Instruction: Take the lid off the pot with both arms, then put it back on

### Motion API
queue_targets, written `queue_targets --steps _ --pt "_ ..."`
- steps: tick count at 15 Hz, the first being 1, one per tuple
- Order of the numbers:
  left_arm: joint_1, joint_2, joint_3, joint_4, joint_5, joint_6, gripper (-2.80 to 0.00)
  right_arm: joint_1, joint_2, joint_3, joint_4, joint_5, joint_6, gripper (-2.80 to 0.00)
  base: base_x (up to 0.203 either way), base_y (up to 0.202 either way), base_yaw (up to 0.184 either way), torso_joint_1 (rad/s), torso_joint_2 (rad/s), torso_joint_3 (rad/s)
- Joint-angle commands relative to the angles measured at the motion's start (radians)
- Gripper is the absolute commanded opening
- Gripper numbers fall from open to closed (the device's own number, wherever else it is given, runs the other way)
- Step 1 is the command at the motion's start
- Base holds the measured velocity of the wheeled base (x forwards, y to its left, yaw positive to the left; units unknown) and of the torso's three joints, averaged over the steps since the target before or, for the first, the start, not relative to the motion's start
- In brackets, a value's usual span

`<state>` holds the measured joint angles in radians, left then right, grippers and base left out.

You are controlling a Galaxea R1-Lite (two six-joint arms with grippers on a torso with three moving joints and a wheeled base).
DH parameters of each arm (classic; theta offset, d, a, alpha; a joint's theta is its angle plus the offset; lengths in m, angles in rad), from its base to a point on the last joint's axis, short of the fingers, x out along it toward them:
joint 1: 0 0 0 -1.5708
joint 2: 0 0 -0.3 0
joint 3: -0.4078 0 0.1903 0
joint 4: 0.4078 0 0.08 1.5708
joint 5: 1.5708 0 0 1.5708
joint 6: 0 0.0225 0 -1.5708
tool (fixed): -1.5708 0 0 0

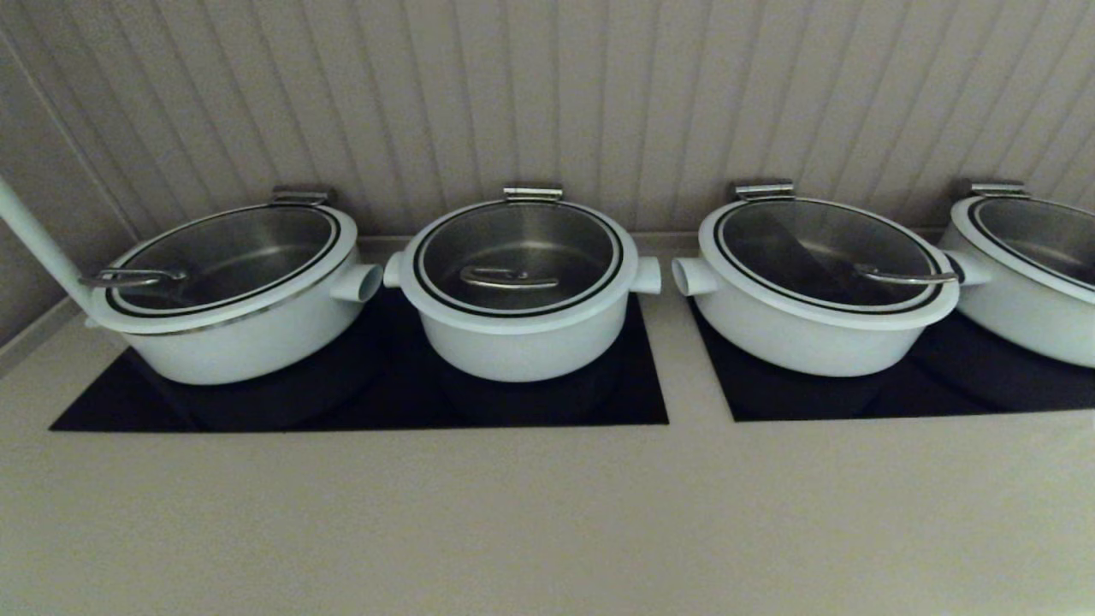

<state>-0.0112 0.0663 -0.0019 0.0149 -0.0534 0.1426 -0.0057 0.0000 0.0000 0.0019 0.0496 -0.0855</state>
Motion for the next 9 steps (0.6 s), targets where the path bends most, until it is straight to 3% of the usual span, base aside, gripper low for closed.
queue_targets --steps 1,6,9 --pt "0.002 -0.065 0.002 0.0 0.002 -0.045 -2.8 0.0 0.001 0.0 0.0 0.001 0.0 -2.8 0.0 0.0 0.0 0.0 0.0 0.0" --pt "0.002 -0.065 0.002 0.0 0.033 -0.108 -2.8 0.0 0.001 0.0 0.0 0.001 0.0 -2.8 0.0 0.0 0.0 0.0 0.0 0.0" --pt "0.002 -0.065 0.002 0.0 0.034 -0.112 -2.8 0.0 0.0 0.0 0.0 0.001 0.0 -2.8 0.0 0.0 0.0 0.0 0.0 0.0"
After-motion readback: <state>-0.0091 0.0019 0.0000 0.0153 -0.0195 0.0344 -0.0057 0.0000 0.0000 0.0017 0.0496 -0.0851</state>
